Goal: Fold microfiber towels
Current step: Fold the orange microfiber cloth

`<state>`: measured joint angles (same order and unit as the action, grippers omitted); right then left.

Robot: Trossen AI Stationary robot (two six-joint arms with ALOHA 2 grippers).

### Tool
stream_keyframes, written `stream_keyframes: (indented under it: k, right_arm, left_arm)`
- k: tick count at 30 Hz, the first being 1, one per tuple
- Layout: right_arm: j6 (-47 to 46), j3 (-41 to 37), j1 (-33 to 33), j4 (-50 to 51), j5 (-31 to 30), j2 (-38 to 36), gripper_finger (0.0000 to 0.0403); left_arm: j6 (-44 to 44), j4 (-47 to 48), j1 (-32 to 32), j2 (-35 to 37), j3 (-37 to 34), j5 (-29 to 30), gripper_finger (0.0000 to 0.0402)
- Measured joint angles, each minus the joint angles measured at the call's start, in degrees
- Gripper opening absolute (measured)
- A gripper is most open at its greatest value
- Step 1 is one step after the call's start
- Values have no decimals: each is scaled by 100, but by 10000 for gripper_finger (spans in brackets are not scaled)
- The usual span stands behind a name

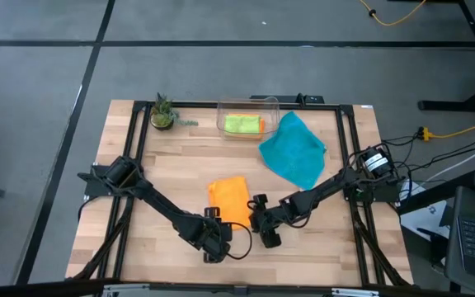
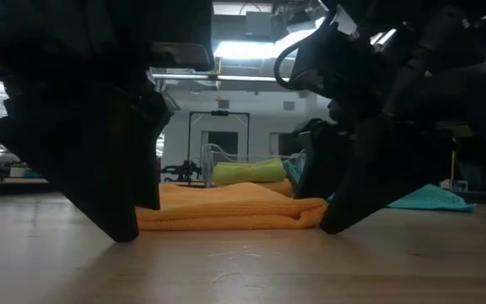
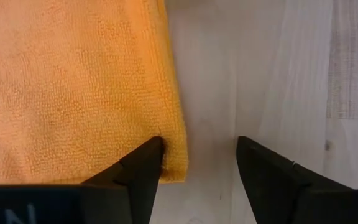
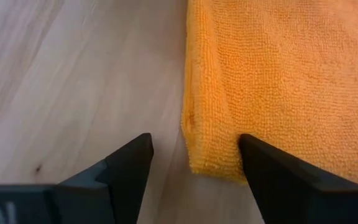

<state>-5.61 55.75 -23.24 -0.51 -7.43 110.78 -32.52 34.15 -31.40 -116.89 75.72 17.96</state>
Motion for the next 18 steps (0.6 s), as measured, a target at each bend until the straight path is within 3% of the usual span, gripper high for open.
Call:
stream_keyframes:
  k: [18]
  right_arm:
    - [-37, -7, -4, 35, 30, 4, 182]
  left_arm:
    - [-36, -272, 102, 38, -369, 335, 144]
